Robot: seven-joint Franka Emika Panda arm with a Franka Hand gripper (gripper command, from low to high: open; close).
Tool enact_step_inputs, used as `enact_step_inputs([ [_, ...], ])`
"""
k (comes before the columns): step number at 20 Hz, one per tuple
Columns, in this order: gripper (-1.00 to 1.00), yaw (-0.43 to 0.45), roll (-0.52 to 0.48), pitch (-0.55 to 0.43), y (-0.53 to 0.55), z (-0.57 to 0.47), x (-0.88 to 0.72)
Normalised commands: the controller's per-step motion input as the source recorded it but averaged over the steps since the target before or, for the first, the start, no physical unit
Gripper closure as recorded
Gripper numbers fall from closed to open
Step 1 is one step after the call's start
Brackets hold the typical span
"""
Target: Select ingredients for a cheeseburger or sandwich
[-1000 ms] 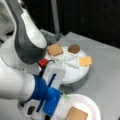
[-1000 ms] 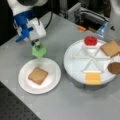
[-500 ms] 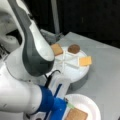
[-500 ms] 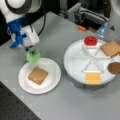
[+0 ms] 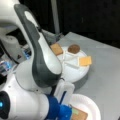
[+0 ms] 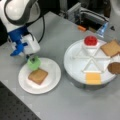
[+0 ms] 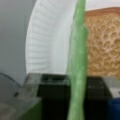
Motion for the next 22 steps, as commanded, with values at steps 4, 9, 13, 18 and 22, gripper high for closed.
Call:
enact_step_inputs([
  [4, 1.0, 0.144, 0.195, -0.104, -0.21, -0.1, 0.3],
  [9, 1.0, 0.137, 0.188, -0.101, -0.17, -0.07, 0.29],
  [13, 1.0, 0.158, 0.201, -0.12, -0.12, -0.11, 0.3],
  [18, 1.0, 0.153, 0.169, -0.11, -0.13, -0.11, 0.27],
  [22, 1.0, 0.128, 0.119, -0.078, -0.17, -0.05, 0.22],
])
